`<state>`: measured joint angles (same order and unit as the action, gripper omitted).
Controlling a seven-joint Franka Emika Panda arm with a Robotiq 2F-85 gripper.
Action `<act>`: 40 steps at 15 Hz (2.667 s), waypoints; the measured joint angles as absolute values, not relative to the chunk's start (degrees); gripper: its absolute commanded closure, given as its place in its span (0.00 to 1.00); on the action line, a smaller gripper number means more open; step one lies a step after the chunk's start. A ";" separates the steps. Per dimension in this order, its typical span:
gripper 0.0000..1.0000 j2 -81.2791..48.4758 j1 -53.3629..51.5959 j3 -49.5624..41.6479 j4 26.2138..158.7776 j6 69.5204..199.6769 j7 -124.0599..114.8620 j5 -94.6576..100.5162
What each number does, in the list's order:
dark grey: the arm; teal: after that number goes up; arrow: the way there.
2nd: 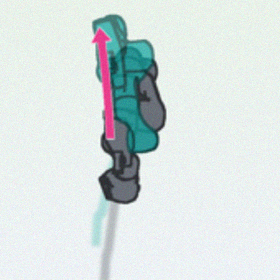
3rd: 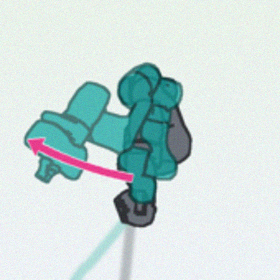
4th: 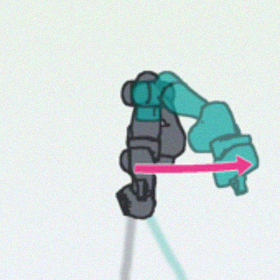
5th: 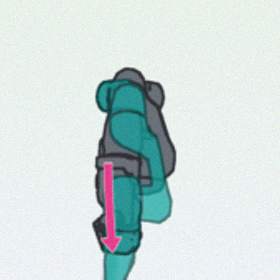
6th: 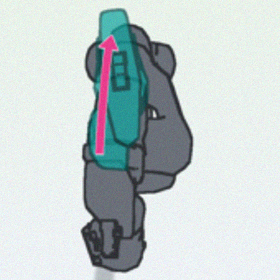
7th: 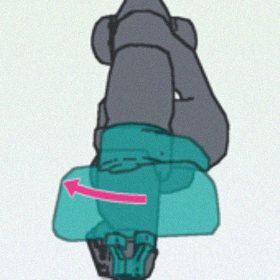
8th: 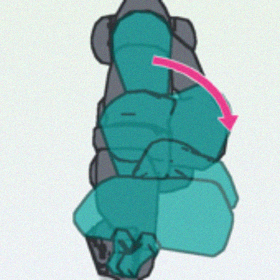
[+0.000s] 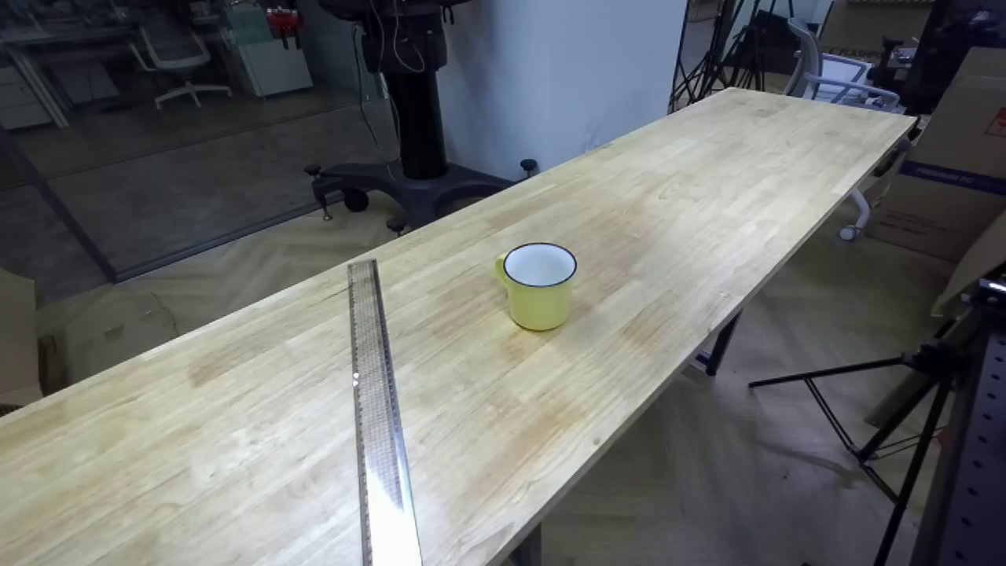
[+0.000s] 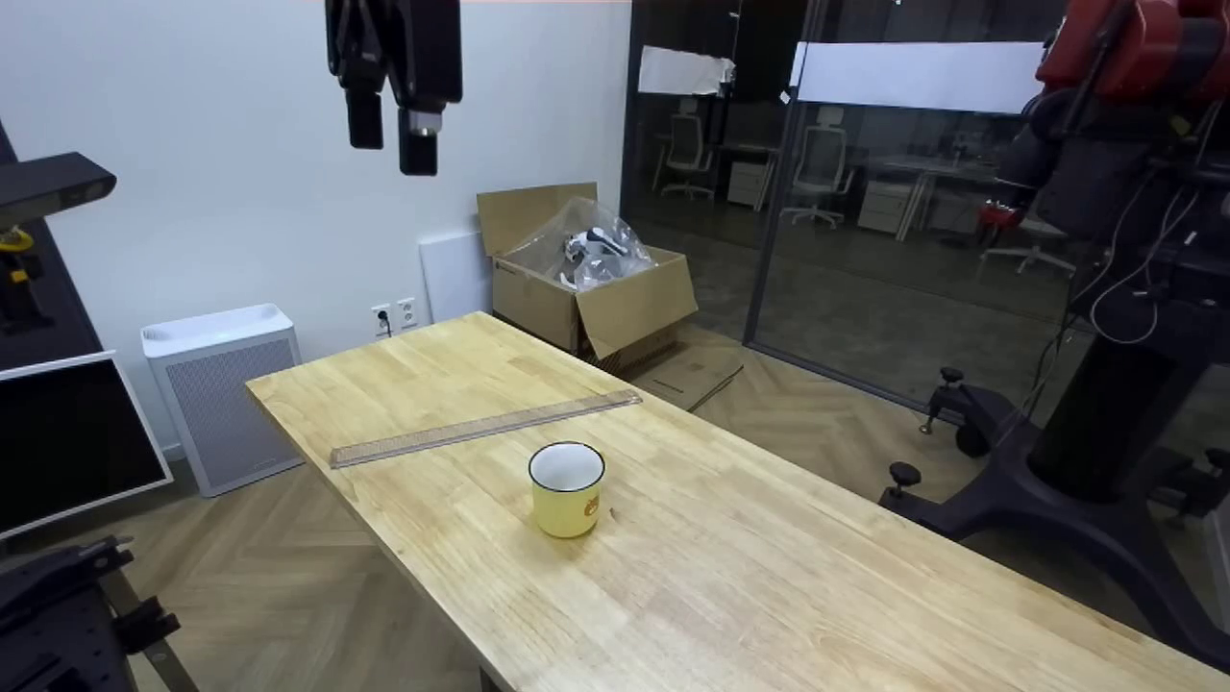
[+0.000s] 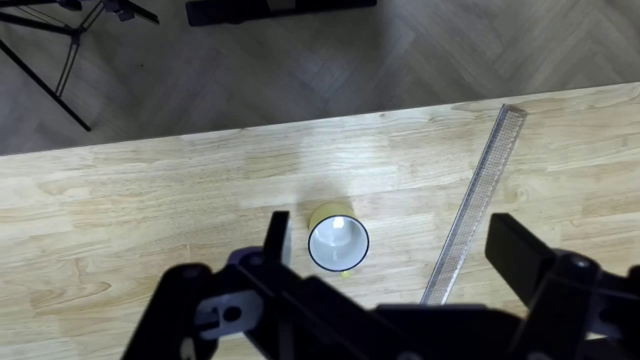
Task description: Move the yellow cup to the right
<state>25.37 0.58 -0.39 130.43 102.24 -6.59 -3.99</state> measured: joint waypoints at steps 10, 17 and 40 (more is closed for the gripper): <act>0.00 10.97 6.24 -2.57 130.64 121.67 -7.50 0.08; 0.00 -1.77 5.44 -3.06 128.38 125.42 -3.66 -0.40; 0.00 -18.39 1.91 -2.70 130.79 153.46 -6.16 7.24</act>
